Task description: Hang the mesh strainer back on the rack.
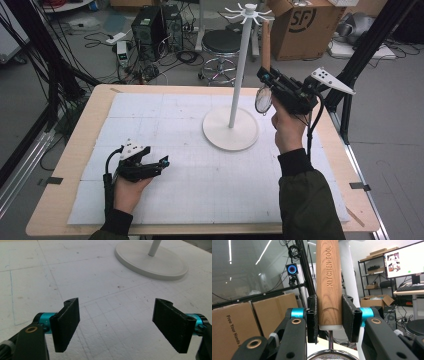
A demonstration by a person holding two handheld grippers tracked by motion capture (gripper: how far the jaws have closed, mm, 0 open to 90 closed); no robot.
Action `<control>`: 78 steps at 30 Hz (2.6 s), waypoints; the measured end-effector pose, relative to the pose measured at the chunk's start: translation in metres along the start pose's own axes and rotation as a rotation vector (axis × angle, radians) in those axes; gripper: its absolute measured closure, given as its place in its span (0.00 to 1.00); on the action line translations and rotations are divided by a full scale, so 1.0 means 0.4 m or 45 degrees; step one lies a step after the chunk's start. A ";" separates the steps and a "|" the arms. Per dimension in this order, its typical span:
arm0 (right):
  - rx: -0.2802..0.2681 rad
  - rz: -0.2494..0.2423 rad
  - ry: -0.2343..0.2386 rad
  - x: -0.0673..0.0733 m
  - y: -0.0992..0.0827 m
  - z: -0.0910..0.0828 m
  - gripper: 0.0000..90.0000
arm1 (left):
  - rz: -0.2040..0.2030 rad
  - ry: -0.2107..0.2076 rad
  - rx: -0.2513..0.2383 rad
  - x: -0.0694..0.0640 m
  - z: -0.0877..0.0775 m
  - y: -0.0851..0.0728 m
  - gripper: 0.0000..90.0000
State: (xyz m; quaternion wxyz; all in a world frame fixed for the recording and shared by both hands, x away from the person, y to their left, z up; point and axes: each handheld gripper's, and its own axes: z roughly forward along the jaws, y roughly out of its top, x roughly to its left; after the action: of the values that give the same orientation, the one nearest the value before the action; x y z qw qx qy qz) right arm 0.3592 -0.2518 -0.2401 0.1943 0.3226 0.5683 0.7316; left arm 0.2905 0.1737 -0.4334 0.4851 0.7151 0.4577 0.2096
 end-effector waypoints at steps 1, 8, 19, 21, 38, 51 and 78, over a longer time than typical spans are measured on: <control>0.015 -0.005 -0.006 0.001 0.003 0.003 0.77 | -0.001 -0.004 -0.002 0.000 0.000 0.000 0.25; 0.046 -0.014 -0.053 -0.003 0.006 0.026 0.77 | -0.005 -0.005 -0.007 0.000 -0.002 0.001 0.26; 0.076 -0.013 -0.098 -0.016 0.012 0.064 0.77 | -0.004 -0.010 -0.011 0.001 -0.003 0.001 0.26; 0.091 -0.007 -0.105 -0.022 0.005 0.071 0.77 | -0.002 -0.009 -0.011 0.001 -0.003 0.001 0.26; 0.101 0.027 -0.107 -0.028 -0.012 0.075 0.75 | -0.002 -0.012 -0.013 -0.001 -0.003 0.001 0.26; 0.147 0.015 -0.239 -0.059 -0.029 0.009 0.24 | 0.014 -0.050 -0.035 -0.005 -0.008 0.003 0.24; 0.368 -0.037 -0.189 -0.067 -0.186 -0.111 0.19 | 0.031 -0.059 -0.087 -0.013 -0.016 0.005 0.22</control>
State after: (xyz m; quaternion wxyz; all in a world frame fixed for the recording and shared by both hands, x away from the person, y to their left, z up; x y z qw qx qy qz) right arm 0.3416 -0.2799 -0.3244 0.1979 0.3920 0.6562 0.6136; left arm 0.2842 0.1721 -0.4280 0.5171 0.7083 0.4302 0.2142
